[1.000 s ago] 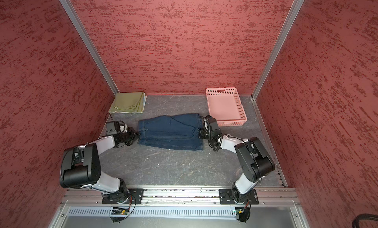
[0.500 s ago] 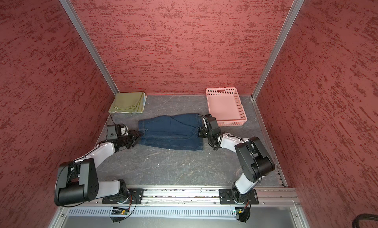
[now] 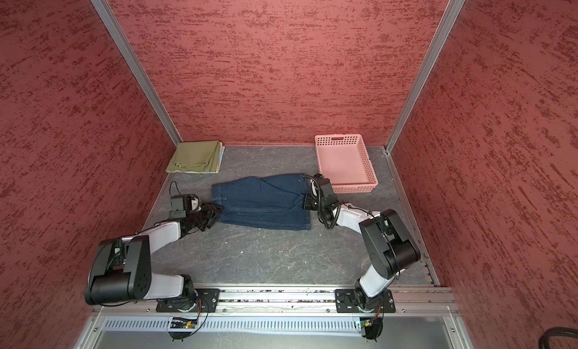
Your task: Fold and stack the skirts
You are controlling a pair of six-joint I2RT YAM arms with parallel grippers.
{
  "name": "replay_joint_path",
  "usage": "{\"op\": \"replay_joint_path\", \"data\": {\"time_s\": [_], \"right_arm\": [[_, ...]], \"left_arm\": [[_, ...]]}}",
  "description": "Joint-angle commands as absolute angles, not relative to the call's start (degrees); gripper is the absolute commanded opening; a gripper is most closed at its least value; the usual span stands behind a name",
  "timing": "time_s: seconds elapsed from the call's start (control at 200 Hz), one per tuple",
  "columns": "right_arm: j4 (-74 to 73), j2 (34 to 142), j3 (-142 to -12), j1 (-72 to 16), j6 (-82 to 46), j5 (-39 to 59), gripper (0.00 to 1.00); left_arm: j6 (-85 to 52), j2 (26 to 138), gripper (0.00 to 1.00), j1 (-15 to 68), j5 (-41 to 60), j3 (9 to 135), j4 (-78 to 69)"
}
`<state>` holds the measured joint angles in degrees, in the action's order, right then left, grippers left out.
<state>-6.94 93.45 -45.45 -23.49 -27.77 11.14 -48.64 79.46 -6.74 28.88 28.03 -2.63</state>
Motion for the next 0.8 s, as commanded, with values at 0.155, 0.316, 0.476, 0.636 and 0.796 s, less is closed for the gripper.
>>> {"op": "replay_joint_path", "data": {"time_s": [0.155,0.316,0.476,0.636,0.796], "right_arm": [[-6.99,94.52,-46.73,-23.64,-27.38,10.68,0.00],[-7.03,94.67,-46.60,-23.61,-27.33,10.72,0.00],[-6.71,94.70,-46.68,-23.63,-26.90,10.65,0.00],[-6.94,95.06,-46.93,-23.64,-26.81,11.06,0.00],[-6.94,95.32,-47.11,-23.64,-26.97,11.25,0.00]], "left_arm": [[-50.72,79.16,0.48,-6.68,27.69,30.67,-3.00],[-50.61,81.57,0.48,-6.81,27.43,28.82,-5.14],[-49.08,84.05,0.48,-7.00,26.01,26.42,-7.14],[-48.49,87.46,0.49,-7.95,24.35,23.96,-12.12],[-51.72,90.31,0.48,-8.14,24.88,22.24,-20.44]]}}
